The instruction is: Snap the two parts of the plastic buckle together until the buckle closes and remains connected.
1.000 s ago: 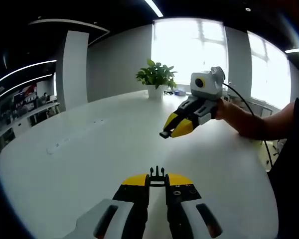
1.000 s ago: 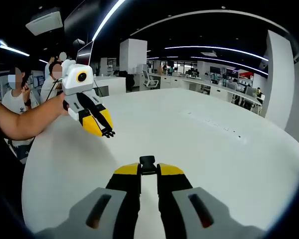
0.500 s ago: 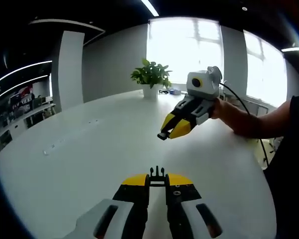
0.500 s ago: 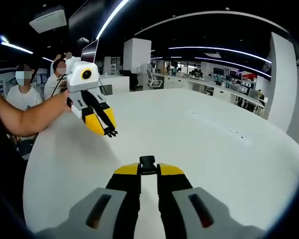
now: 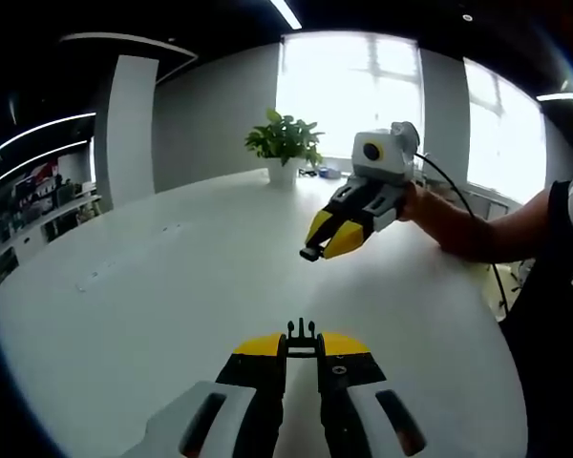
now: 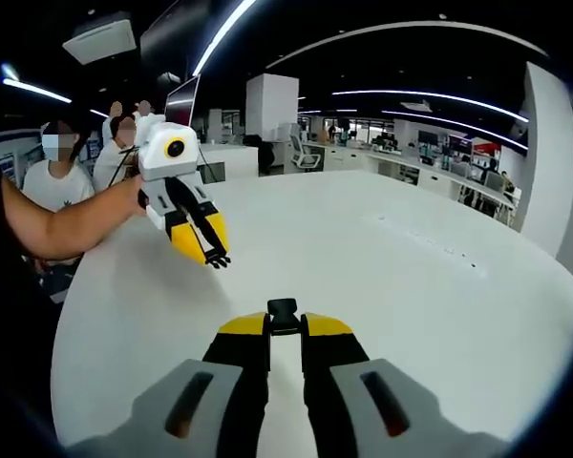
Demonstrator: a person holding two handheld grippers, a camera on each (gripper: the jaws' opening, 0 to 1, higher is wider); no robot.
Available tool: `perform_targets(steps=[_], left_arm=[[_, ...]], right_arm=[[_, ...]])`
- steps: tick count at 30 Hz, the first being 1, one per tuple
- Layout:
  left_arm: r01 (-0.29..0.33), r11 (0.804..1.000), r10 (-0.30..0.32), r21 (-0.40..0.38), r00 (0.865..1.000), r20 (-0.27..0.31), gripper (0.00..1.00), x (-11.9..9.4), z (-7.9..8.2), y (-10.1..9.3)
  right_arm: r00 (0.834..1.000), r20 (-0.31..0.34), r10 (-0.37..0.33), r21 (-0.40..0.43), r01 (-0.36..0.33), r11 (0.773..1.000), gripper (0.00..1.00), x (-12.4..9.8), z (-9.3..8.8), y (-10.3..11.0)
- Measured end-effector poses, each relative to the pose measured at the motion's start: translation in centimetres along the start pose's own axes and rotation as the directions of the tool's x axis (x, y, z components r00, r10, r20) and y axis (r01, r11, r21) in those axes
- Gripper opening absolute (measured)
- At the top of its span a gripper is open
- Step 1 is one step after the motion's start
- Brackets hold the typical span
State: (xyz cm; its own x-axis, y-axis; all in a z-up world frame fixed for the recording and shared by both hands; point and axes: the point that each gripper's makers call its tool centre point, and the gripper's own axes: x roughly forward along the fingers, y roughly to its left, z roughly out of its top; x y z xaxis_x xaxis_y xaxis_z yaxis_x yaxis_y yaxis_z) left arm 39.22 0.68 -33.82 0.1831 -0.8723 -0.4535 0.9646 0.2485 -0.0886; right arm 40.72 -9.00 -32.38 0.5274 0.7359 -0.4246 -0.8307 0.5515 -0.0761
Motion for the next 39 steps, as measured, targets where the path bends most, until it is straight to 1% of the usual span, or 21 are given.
perform_targets(steps=[7, 16, 21, 28, 39], left_arm=[[0.027, 1.000, -0.027, 0.014, 1.000, -0.001, 0.10, 0.1, 0.0, -0.7], [0.040, 0.999, -0.040, 0.016, 0.999, 0.003, 0.10, -0.2, -0.1, -1.0], [0.054, 0.998, -0.054, 0.019, 0.999, -0.003, 0.10, -0.1, -0.3, -1.3], [0.074, 0.997, -0.073, 0.020, 0.997, -0.020, 0.10, 0.1, -0.9, -1.7], [0.092, 0.995, -0.092, 0.026, 0.996, -0.017, 0.10, 0.1, -1.0, -2.2]], right_arm=[[1.000, -0.004, 0.028, -0.010, -0.028, 1.000, 0.10, 0.1, -0.2, 0.5], [0.999, -0.011, 0.049, -0.018, -0.049, 0.999, 0.10, 0.0, -0.5, 1.0], [0.998, -0.011, 0.057, -0.023, -0.057, 0.998, 0.10, -0.1, -0.5, 1.3], [0.995, -0.020, 0.097, -0.040, -0.098, 0.994, 0.10, 0.0, -0.7, 2.2], [0.992, -0.025, 0.121, -0.045, -0.122, 0.992, 0.10, 0.0, -1.0, 2.8]])
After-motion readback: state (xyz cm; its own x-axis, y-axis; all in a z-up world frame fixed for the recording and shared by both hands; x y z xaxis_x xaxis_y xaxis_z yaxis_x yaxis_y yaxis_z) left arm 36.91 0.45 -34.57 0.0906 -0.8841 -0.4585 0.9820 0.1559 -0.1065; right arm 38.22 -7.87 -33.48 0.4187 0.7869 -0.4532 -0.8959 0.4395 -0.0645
